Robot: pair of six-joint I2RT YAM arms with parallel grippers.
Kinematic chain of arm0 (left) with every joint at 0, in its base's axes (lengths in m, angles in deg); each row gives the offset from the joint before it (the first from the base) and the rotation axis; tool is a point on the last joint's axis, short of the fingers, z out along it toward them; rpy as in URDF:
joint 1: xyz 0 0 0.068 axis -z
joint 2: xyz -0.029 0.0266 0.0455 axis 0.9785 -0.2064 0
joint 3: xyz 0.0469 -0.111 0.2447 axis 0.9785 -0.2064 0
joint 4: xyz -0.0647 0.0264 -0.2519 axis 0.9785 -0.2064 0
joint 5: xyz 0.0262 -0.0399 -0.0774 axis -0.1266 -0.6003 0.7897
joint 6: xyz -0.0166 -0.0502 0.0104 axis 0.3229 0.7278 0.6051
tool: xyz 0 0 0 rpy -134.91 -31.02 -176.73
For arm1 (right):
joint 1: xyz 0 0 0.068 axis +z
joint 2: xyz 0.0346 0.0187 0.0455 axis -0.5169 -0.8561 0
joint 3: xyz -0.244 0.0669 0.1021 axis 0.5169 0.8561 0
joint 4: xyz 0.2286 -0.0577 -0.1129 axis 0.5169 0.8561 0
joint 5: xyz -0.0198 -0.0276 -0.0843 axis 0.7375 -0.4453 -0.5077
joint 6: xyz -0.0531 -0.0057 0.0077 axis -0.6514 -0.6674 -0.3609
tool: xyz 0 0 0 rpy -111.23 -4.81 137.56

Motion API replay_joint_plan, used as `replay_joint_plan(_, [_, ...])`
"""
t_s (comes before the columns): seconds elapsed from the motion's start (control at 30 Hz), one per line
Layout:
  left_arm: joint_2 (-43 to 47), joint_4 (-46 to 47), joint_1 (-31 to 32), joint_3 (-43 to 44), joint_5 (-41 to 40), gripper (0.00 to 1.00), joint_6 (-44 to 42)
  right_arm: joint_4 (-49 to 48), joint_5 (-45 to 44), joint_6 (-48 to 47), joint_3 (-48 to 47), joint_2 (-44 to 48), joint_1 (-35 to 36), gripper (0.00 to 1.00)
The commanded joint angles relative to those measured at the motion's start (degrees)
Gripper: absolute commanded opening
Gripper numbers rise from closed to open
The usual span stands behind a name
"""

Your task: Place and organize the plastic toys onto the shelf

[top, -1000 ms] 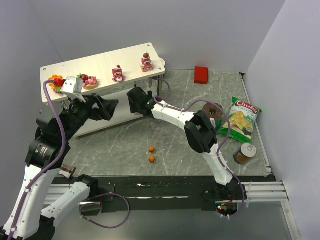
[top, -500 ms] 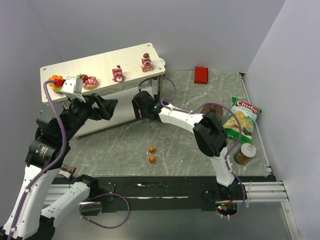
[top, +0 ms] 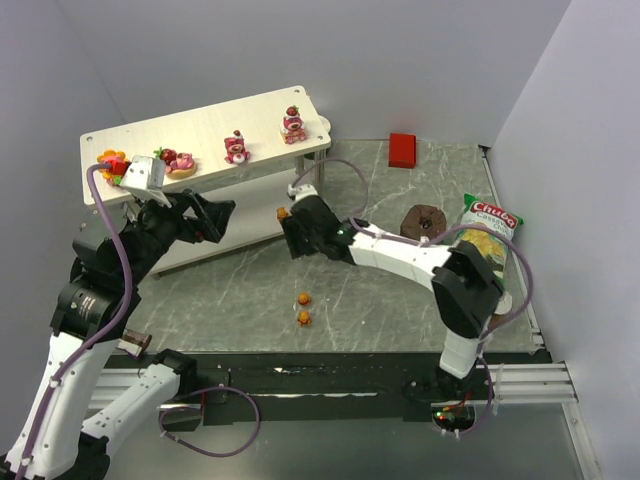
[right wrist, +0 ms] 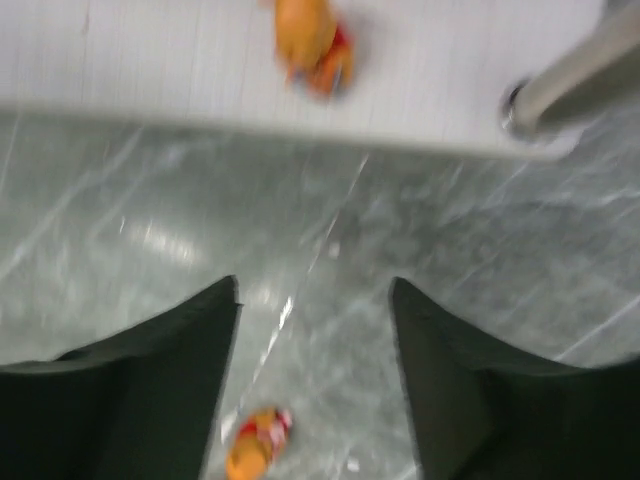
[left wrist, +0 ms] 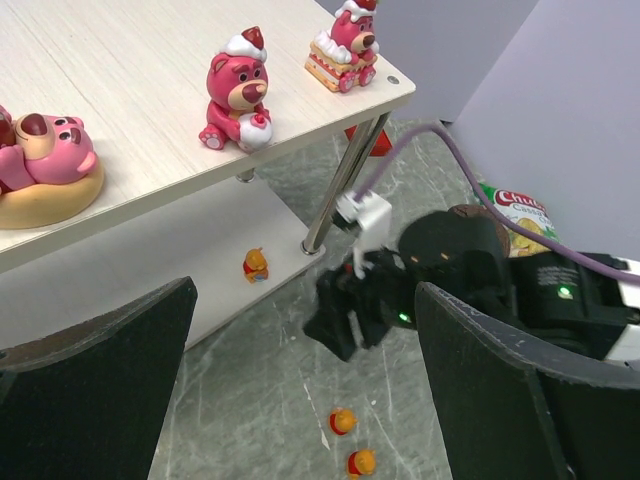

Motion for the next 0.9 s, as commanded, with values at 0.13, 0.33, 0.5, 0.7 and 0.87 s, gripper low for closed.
replay_joint_plan(0.13, [0.66, 1.41, 0.27, -0.47, -0.03, 0.96, -0.66, -1.27, 9.75, 0.10, 16.66, 12.79, 2.57, 0.64])
replay_joint_plan(0.33, [-0.13, 1.94, 0.36, -0.47, 0.41, 0.96, -0.31, 1.72, 0.70, 7.39, 17.37, 14.56, 9.87, 0.86])
replay_joint_plan(0.5, [-0.13, 3.08, 0.36, -2.14, 1.46, 0.96, 0.92, 4.54, -5.03, 9.94, 16.05, 13.33, 13.74, 0.91])
replay_joint_plan(0.7, [-1.53, 2.38, 0.89, -1.53, 1.20, 0.96, 1.45, 8.93, -5.64, 15.73, 15.78, 11.04, 14.70, 0.86])
replay_joint_plan(0.87, [-2.67, 3.08, 1.94, -1.97, -1.17, 0.96, 3.20, 6.55, -2.21, 19.51, 17.38, 10.87, 15.85, 0.82])
